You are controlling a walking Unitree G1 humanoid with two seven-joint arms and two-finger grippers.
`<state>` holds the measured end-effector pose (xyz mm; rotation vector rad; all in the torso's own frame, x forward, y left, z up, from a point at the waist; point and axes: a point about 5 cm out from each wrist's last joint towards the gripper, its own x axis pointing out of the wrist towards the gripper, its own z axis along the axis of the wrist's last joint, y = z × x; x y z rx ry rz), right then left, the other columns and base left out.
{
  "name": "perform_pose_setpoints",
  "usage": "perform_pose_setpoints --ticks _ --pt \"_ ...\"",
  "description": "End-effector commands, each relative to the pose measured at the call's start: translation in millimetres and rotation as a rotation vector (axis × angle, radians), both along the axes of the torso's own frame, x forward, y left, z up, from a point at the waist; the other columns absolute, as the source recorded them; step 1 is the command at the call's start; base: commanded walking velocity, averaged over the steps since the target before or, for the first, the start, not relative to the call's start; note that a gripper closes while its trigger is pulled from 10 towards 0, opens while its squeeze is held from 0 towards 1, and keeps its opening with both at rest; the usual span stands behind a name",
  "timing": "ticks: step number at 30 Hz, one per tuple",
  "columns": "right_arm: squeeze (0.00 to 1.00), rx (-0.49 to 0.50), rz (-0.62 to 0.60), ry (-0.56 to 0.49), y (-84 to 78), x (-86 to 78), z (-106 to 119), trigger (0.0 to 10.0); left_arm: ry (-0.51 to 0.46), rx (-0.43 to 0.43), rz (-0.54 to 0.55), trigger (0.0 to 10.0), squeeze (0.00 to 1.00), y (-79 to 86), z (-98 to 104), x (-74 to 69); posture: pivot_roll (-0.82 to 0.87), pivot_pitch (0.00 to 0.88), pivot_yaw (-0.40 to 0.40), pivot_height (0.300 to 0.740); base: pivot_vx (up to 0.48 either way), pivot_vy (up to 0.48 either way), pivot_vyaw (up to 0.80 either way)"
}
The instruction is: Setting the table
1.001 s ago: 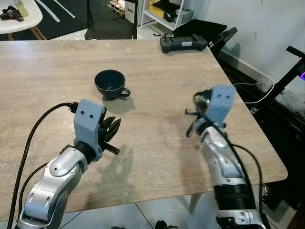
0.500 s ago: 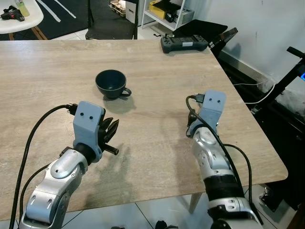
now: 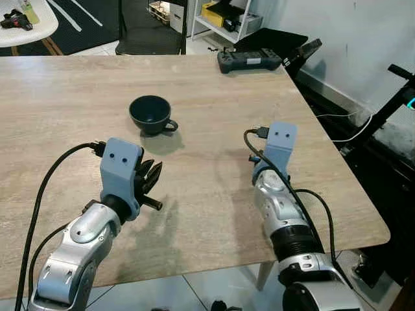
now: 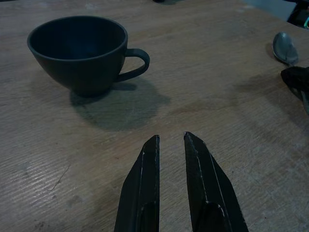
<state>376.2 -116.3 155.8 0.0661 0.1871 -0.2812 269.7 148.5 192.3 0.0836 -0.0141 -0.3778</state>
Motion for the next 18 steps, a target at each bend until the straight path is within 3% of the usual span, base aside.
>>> perform_pose_setpoints --ticks 1,16,18 --pt "0.00 0.018 0.001 0.107 -0.6 -7.5 -26.0 0.0 0.015 -0.001 0.001 10.0 0.00 -0.5 -3.8 -2.5 0.12 0.140 -0.011 0.740 0.000 0.000 0.00" --pt "0.00 0.055 -0.042 0.099 -11.3 -5.0 -26.9 0.0 0.014 -0.002 0.000 10.0 0.00 -2.1 -4.6 -1.2 0.11 0.132 -0.007 0.740 0.000 0.000 0.00" --pt "0.00 0.082 -0.028 0.044 -12.0 -4.1 -17.8 0.0 0.013 -0.002 -0.001 10.0 0.00 -2.6 -4.7 -0.9 0.12 0.129 -0.009 0.740 0.000 0.000 0.00"
